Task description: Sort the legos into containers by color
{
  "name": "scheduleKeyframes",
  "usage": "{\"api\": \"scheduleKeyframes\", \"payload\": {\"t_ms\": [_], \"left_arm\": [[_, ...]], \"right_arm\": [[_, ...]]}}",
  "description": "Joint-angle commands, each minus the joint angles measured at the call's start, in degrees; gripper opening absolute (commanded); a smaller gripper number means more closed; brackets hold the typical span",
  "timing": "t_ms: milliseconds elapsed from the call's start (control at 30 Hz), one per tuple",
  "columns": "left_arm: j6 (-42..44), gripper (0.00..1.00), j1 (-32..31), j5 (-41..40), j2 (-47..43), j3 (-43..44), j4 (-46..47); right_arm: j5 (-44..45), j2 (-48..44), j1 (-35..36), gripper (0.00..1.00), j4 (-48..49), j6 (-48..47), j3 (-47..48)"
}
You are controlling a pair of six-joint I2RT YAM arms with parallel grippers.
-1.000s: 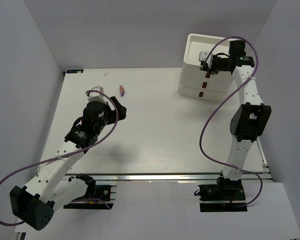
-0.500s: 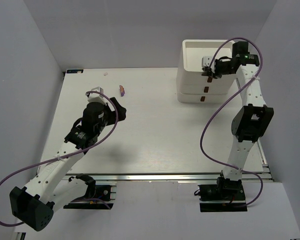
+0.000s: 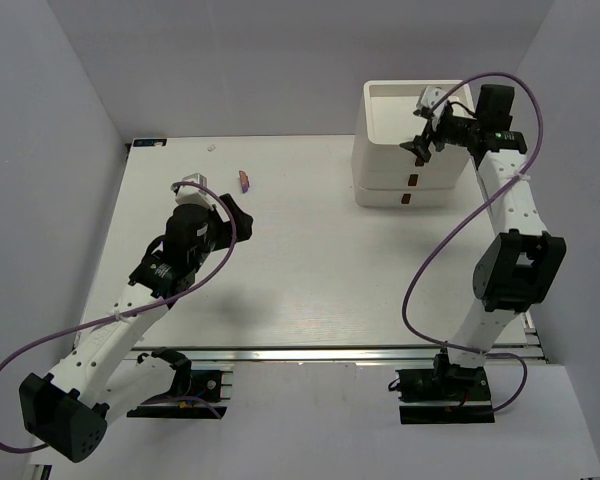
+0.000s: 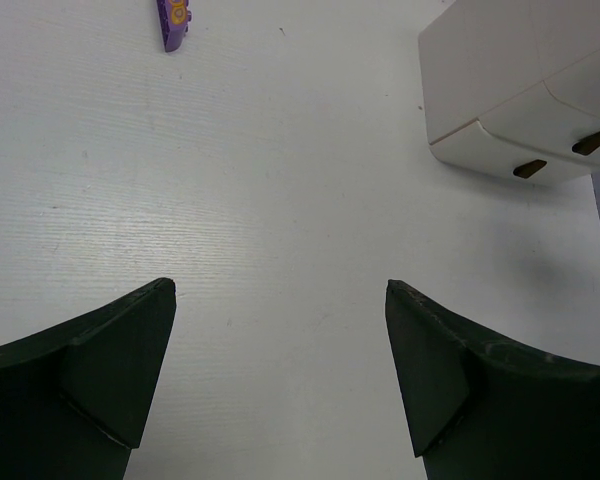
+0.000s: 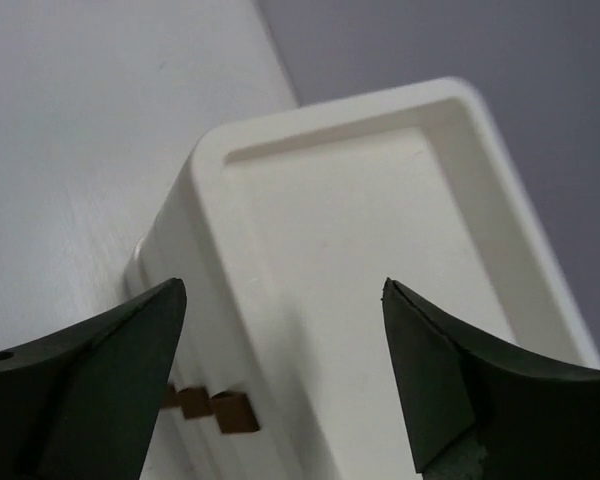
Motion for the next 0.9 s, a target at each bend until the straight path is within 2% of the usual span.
{"api": "scheduleKeyframes", "payload": {"t_ms": [0, 33, 100, 133, 167, 200, 267, 333, 367, 400, 467, 500, 533, 567, 600, 667, 700, 767, 867], "left_arm": [[-0.2, 0.95, 0.2, 0.2, -0.4, -0.3, 0.9], [0.0, 0.96, 0.2, 0.0, -0.3, -0.3, 0.9], [-0.2, 0.96, 0.2, -0.1, -0.4, -0.4, 1.2], [-0.1, 0.96, 0.2, -0.1, -0.4, -0.6, 1.4], [-0.1, 0.96, 0.2, -0.1, -0.3, -0.8, 1.6], [-0.3, 0.96, 0.2, -0.1, 0.1, -1.0, 1.8], [-0.4, 0.97, 0.2, 0.2, 0.4, -0.7, 1.8], [-0.4, 0.97, 0.2, 0.1, 1.1, -0.1, 0.9], [-0.4, 0.97, 0.2, -0.3, 1.2, 0.0, 0.7], [-0.4, 0.97, 0.2, -0.3, 1.3, -0.2, 0.7], [-0.3, 0.98, 0.2, -0.2, 1.4, -0.6, 1.1], [-0.3, 0.98, 0.2, -0.1, 1.7, -0.8, 1.7], [-0.2, 0.98, 0.2, 0.1, 2.4, -0.7, 2.0], [-0.1, 0.98, 0.2, 0.4, 2.8, -0.5, 2.1], [0.2, 0.98, 0.2, 1.0, 3.3, 0.3, 2.1], [0.6, 0.98, 0.2, 1.5, 5.0, 1.3, 1.6], [0.9, 0.98, 0.2, 2.0, 5.3, 1.8, 1.5], [1.3, 0.98, 0.2, 2.2, 6.1, 2.8, 0.8], [1.5, 0.98, 0.2, 1.9, 6.1, 3.6, -0.3]], "right_arm": [[-2.6, -6.4, -0.3, 0.86, 20.5, 19.1, -3.2], [-2.4, -9.9, -0.3, 0.89, 24.0, 21.8, -5.9], [0.9, -14.5, -0.5, 0.89, 34.5, 35.4, -14.8], [4.6, -19.1, -0.5, 0.89, 46.6, 43.3, -25.6], [7.6, -21.0, -0.5, 0.89, 50.0, 50.4, -30.3], [4.5, -22.3, -0.6, 0.88, 49.4, 51.9, -32.8], [3.3, -25.8, -0.7, 0.81, 41.5, 48.5, -37.8], [6.7, -32.8, -0.4, 0.68, 42.6, 48.5, -44.8], [8.8, -35.4, -0.4, 0.61, 45.0, 49.1, -52.4], [13.6, -37.6, -0.2, 0.43, 46.3, 51.5, -55.7], [19.2, -42.0, -0.2, 0.28, 49.1, 56.2, -63.1], [25.3, -42.5, -0.2, 0.18, 49.2, 62.1, -64.7], [28.2, -42.3, -0.2, 0.17, 48.8, 65.9, -65.6], [30.0, -41.7, -0.6, 0.18, 48.5, 69.5, -66.3], [31.9, -40.2, -0.6, 0.31, 48.1, 74.2, -66.7], [32.6, -38.7, -0.4, 0.46, 50.1, 79.2, -67.3], [33.6, -36.8, -0.2, 0.59, 52.8, 81.4, -67.8], [34.1, -33.7, 0.8, 0.67, 53.6, 84.6, -66.5], [37.0, -27.3, 1.2, 0.68, 55.1, 86.2, -63.9]]}}
